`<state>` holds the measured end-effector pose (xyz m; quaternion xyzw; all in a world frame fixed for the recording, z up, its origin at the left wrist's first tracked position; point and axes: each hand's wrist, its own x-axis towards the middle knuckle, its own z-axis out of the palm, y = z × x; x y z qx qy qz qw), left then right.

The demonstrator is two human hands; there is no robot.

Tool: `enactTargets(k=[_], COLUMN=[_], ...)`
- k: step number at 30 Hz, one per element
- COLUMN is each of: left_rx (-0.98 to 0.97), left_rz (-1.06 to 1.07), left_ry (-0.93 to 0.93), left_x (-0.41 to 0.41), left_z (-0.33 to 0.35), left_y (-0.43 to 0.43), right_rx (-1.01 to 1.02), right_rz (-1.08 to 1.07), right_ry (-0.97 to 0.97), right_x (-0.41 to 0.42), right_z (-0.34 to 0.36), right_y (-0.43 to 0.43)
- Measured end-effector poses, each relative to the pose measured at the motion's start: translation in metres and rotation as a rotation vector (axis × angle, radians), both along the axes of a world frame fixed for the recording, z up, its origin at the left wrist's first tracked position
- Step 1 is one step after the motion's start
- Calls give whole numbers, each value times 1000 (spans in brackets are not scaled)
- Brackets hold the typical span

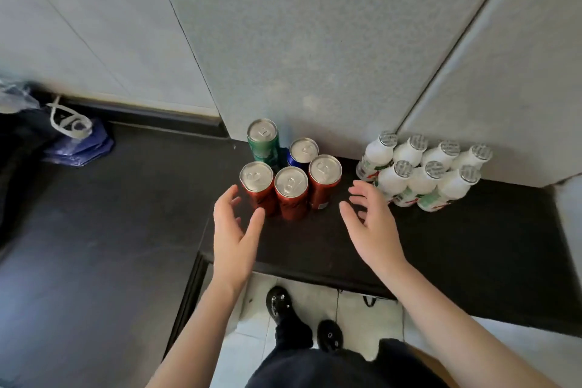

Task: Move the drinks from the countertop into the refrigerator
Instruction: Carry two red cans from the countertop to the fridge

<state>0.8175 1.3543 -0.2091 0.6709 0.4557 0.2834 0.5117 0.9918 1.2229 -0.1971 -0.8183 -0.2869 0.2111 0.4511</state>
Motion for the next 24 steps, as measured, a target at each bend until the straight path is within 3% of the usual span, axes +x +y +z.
enactTargets(k=[5, 14, 17, 24], left_rx=[88, 93, 68, 81], left_rz=[-231, -334, -315, -41], left_ry=[-30, 75, 77, -4], left_x=[18, 22, 19, -5], left_z=[-6, -19, -19, -7], left_y=[36, 63, 60, 42], right_rx=[-6, -94, -76, 13], right_rz=[49, 121, 119, 80], right_ry=[-153, -80, -56, -66], right_x=[11, 21, 22, 20], right_z=[5, -15, -20, -25], right_y=[29, 51, 53, 43])
